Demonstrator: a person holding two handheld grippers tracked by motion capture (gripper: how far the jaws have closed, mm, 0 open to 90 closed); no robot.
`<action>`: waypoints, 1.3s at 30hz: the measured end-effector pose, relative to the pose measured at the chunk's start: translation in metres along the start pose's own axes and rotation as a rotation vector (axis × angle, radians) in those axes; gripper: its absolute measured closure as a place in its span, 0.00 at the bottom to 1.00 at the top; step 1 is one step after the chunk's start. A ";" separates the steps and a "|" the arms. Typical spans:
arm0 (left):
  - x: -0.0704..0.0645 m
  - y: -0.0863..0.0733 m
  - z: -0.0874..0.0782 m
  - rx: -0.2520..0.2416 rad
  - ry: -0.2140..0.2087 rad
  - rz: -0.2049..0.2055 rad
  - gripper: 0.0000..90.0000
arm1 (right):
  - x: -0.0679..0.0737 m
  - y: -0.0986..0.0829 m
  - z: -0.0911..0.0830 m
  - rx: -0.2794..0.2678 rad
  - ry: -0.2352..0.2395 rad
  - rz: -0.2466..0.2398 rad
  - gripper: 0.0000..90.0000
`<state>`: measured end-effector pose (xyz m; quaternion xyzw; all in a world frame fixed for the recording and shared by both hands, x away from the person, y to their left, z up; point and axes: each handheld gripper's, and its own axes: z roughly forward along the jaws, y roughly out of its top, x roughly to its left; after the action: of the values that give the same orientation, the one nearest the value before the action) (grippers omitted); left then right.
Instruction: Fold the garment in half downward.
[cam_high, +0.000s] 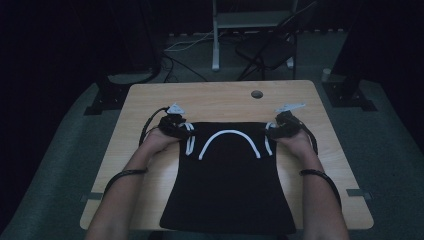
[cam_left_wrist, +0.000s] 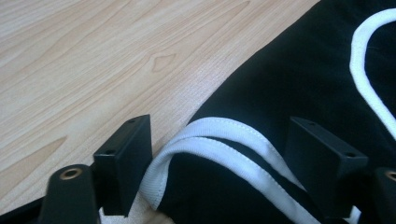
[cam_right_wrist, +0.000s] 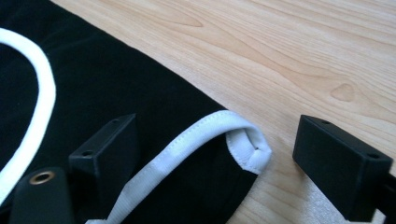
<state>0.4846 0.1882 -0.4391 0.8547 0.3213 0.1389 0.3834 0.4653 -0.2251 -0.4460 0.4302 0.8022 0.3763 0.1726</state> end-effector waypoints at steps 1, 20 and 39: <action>0.000 0.000 0.000 -0.001 -0.006 -0.009 0.38 | 0.000 0.000 -0.001 -0.006 -0.001 0.001 0.26; -0.016 0.004 -0.014 -0.077 0.037 0.055 0.90 | 0.017 0.005 -0.008 -0.042 0.009 -0.035 0.88; -0.030 0.009 -0.041 -0.202 0.085 0.051 0.90 | 0.031 0.013 -0.028 -0.204 -0.051 -0.110 0.87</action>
<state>0.4465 0.1872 -0.4049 0.8130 0.2996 0.2163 0.4500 0.4388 -0.2080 -0.4163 0.3753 0.7773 0.4350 0.2563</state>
